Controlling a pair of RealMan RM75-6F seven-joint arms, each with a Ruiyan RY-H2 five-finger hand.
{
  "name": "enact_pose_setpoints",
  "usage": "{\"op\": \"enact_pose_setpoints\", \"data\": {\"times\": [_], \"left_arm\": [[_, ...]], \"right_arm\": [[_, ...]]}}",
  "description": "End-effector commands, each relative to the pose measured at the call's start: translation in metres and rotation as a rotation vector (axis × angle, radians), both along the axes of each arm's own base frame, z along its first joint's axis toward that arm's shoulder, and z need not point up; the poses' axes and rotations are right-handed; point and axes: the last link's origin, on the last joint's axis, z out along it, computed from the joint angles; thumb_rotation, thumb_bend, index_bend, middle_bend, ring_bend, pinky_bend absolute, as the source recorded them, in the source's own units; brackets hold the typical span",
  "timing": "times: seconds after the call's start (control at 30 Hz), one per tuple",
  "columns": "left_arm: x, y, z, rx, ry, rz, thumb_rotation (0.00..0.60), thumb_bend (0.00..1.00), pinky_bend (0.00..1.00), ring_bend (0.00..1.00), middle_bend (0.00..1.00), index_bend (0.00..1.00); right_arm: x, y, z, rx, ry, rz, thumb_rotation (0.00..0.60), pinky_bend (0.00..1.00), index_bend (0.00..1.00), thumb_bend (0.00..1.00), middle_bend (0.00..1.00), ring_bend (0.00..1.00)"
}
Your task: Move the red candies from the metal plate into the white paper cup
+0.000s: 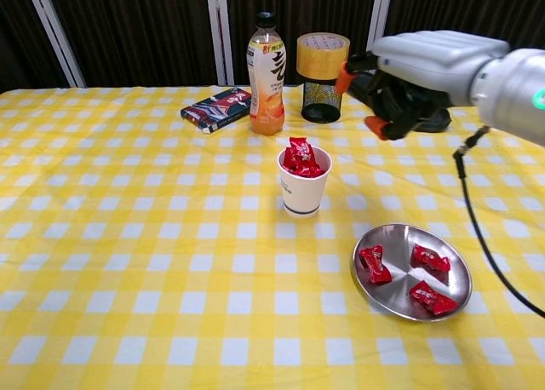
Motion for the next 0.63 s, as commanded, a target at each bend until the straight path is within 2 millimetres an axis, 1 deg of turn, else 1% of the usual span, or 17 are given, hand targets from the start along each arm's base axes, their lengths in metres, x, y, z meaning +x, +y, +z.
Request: {"op": "enact_pose_setpoints", "data": {"times": [0.03, 0.07, 0.1, 0.17, 0.2, 0.27, 0.33, 0.43, 0.53, 0.63], "left_arm": [[0.001, -0.001, 0.0, 0.028, 0.007, -0.032, 0.6, 0.07, 0.0, 0.0, 0.0, 0.02], [0.002, -0.002, 0.001, 0.035, 0.011, -0.042, 0.6, 0.07, 0.0, 0.0, 0.0, 0.01], [0.002, -0.002, 0.001, 0.043, 0.014, -0.052, 0.6, 0.07, 0.0, 0.0, 0.0, 0.0], [0.003, -0.004, 0.001, 0.057, 0.022, -0.072, 0.6, 0.07, 0.0, 0.0, 0.0, 0.0], [0.004, -0.004, 0.001, 0.063, 0.025, -0.081, 0.6, 0.07, 0.0, 0.0, 0.0, 0.0], [0.004, -0.007, 0.002, 0.075, 0.035, -0.095, 0.6, 0.07, 0.0, 0.0, 0.0, 0.0], [0.004, -0.009, 0.003, 0.089, 0.048, -0.106, 0.6, 0.07, 0.0, 0.0, 0.0, 0.0], [0.004, -0.011, 0.004, 0.118, 0.063, -0.121, 0.6, 0.07, 0.0, 0.0, 0.0, 0.0], [0.004, -0.012, 0.005, 0.147, 0.079, -0.134, 0.6, 0.07, 0.0, 0.0, 0.0, 0.0], [0.004, -0.012, 0.006, 0.168, 0.097, -0.142, 0.6, 0.07, 0.0, 0.0, 0.0, 0.0]], "right_arm": [[-0.071, 0.05, 0.04, -0.046, 0.05, -0.076, 0.6, 0.32, 0.01, 0.5, 0.17, 0.17], [-0.082, 0.057, 0.045, -0.056, 0.049, -0.088, 0.6, 0.24, 0.0, 0.48, 0.09, 0.09], [-0.091, 0.064, 0.051, -0.068, 0.046, -0.098, 0.6, 0.17, 0.0, 0.46, 0.03, 0.03], [-0.112, 0.083, 0.063, -0.087, 0.048, -0.122, 0.6, 0.08, 0.0, 0.44, 0.0, 0.0], [-0.12, 0.091, 0.069, -0.098, 0.053, -0.129, 0.6, 0.04, 0.0, 0.42, 0.0, 0.0], [-0.135, 0.106, 0.081, -0.134, 0.053, -0.139, 0.6, 0.01, 0.0, 0.41, 0.0, 0.0], [-0.147, 0.119, 0.09, -0.172, 0.042, -0.146, 0.6, 0.0, 0.0, 0.41, 0.0, 0.0], [-0.163, 0.133, 0.1, -0.23, 0.028, -0.148, 0.6, 0.0, 0.0, 0.4, 0.0, 0.0], [-0.175, 0.145, 0.106, -0.269, -0.002, -0.158, 0.6, 0.0, 0.0, 0.4, 0.0, 0.0], [-0.179, 0.153, 0.108, -0.276, -0.018, -0.152, 0.6, 0.0, 0.0, 0.4, 0.0, 0.0]]}}
